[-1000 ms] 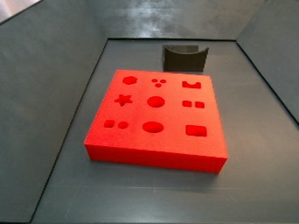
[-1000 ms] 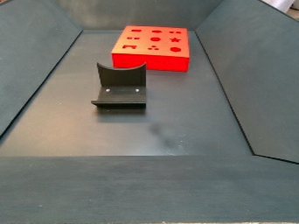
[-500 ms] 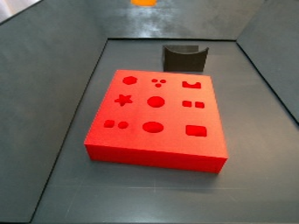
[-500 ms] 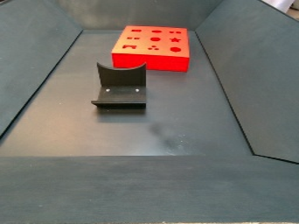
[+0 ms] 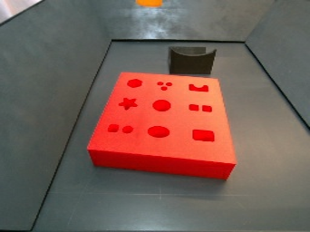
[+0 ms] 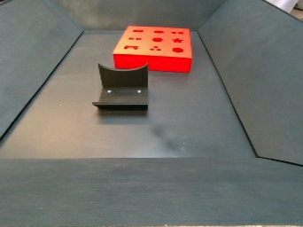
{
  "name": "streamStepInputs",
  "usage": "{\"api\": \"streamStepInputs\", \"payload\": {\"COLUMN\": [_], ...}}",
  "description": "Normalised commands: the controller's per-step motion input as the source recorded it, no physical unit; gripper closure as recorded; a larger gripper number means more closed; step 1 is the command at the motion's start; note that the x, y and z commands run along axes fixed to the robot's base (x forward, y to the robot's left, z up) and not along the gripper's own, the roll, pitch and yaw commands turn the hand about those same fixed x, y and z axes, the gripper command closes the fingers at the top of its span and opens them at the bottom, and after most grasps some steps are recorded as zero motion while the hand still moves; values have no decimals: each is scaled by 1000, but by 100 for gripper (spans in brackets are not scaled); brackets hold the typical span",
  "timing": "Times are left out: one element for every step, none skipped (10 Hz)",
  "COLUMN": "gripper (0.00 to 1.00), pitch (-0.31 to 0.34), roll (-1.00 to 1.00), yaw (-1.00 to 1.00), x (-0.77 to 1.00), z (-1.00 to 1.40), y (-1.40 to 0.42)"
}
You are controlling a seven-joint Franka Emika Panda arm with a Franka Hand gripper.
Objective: Pick up the oval object. Move up. Place the oval object on the fixture. Regrasp the oval object. Move to above the board. Insert the oval object.
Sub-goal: Insert the oval object.
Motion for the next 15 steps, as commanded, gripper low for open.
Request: {"api": "streamStepInputs", "payload": {"gripper": [100, 100, 100, 100, 100, 100, 100, 100, 100, 100, 100, 100, 100, 100, 100], "pitch": [-179, -96, -76, -111, -64, 0, 0, 24, 23, 20, 14, -14, -67, 7, 7], "roll": [-277, -93, 0, 0, 140, 289, 303, 184, 13, 23, 120, 124, 37, 14, 0], "yaw": [0, 0, 0, 40, 123, 197, 214, 131, 17, 0, 31, 111, 57, 0, 0], "x": [223, 171, 123, 0, 0, 0, 100, 291, 246, 37, 0, 71, 26, 77, 40], "z": [-477, -834, -1000, -963, -991, -760, -691, -486, -83, 0, -163, -517, -457, -9, 0], "y": [-220, -497, -649, -663, -683, -609, -511, -289, -60, -11, -71, 0, 0, -51, 0]}}
